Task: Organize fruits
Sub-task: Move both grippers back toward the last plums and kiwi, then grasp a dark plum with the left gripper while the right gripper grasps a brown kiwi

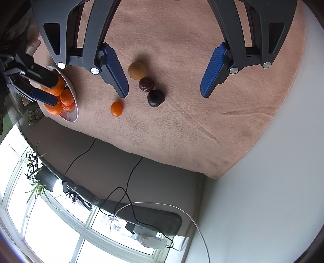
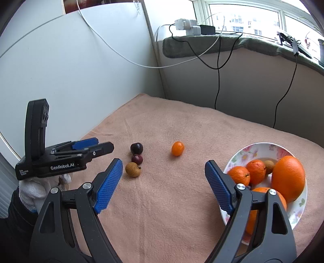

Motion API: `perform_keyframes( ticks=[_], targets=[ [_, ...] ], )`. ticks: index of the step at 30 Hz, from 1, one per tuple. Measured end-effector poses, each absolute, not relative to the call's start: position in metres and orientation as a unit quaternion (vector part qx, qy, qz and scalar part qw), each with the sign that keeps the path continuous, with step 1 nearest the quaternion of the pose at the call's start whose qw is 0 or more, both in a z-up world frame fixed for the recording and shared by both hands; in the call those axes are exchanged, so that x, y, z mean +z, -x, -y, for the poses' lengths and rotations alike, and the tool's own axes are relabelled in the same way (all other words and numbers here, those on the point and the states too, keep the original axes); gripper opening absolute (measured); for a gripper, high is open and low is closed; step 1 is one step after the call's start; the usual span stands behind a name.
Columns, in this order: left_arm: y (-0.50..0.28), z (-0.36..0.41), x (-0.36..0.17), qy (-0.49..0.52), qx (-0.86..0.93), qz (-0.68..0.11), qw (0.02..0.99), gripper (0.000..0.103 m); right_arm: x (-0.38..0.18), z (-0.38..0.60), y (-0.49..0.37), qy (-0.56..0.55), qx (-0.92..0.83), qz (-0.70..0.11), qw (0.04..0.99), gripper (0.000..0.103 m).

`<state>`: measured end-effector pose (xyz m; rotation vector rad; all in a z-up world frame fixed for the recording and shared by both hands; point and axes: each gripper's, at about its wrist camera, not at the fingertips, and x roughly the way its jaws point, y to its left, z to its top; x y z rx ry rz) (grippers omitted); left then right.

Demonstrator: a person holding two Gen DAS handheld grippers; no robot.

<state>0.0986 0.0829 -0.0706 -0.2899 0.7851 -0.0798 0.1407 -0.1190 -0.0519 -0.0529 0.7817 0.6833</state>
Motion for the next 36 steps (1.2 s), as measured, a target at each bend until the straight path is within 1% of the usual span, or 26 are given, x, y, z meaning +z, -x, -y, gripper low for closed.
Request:
perform_keyframes(
  ticks=[1, 6, 8, 10, 12, 14, 16, 20, 22, 24, 27, 30, 32, 33, 36],
  targets=[
    [-0.099, -0.085, -0.072, 0.141, -0.037, -0.382, 0.913, 0.064, -0.056, 0.114, -0.141, 0.030, 0.330, -0.377, 0.865, 0.086],
    [-0.104, -0.090, -0.077, 0.149, -0.044, -0.388, 0.909, 0.057, -0.072, 0.089, -0.140, 0.046, 0.350, -0.392, 0.849, 0.086],
    [-0.107, -0.089, -0.078, 0.145, -0.042, -0.391, 0.908, 0.052, -0.077, 0.081, -0.139, 0.052, 0.355, -0.396, 0.845, 0.086],
    [-0.109, -0.088, -0.079, 0.145, -0.048, -0.394, 0.906, 0.045, -0.080, 0.073, -0.139, 0.053, 0.359, -0.400, 0.842, 0.086],
    [-0.113, -0.086, -0.081, 0.142, -0.053, -0.398, 0.905, 0.043, -0.083, 0.067, -0.139, 0.056, 0.366, -0.402, 0.838, 0.086],
    [-0.118, -0.085, -0.084, 0.141, -0.058, -0.402, 0.903, 0.042, -0.087, 0.060, -0.139, 0.062, 0.370, -0.403, 0.835, 0.083],
    [-0.122, -0.083, -0.087, 0.145, -0.067, -0.409, 0.898, 0.041, -0.093, 0.054, -0.142, 0.065, 0.372, -0.412, 0.829, 0.072],
    [-0.132, -0.079, -0.094, 0.156, -0.082, -0.423, 0.889, 0.041, -0.103, 0.045, -0.149, 0.065, 0.378, -0.424, 0.820, 0.064],
    [-0.136, -0.077, -0.097, 0.158, -0.086, -0.428, 0.886, 0.041, -0.106, 0.041, -0.151, 0.066, 0.380, -0.429, 0.817, 0.057],
    [-0.141, -0.077, -0.100, 0.166, -0.086, -0.433, 0.882, 0.041, -0.109, 0.038, -0.153, 0.068, 0.382, -0.431, 0.815, 0.054],
    [-0.145, -0.077, -0.103, 0.171, -0.088, -0.436, 0.879, 0.041, -0.113, 0.036, -0.156, 0.068, 0.380, -0.433, 0.814, 0.053],
    [-0.148, -0.075, -0.107, 0.174, -0.091, -0.441, 0.876, 0.039, -0.117, 0.032, -0.160, 0.070, 0.380, -0.437, 0.812, 0.051],
    [-0.150, -0.074, -0.108, 0.176, -0.090, -0.442, 0.875, 0.038, -0.119, 0.029, -0.163, 0.071, 0.380, -0.440, 0.811, 0.049],
    [-0.151, -0.073, -0.109, 0.176, -0.091, -0.442, 0.875, 0.038, -0.121, 0.028, -0.163, 0.071, 0.381, -0.441, 0.810, 0.046],
    [-0.151, -0.072, -0.109, 0.174, -0.090, -0.443, 0.875, 0.035, -0.123, 0.024, -0.165, 0.076, 0.383, -0.443, 0.807, 0.044]
  ],
)
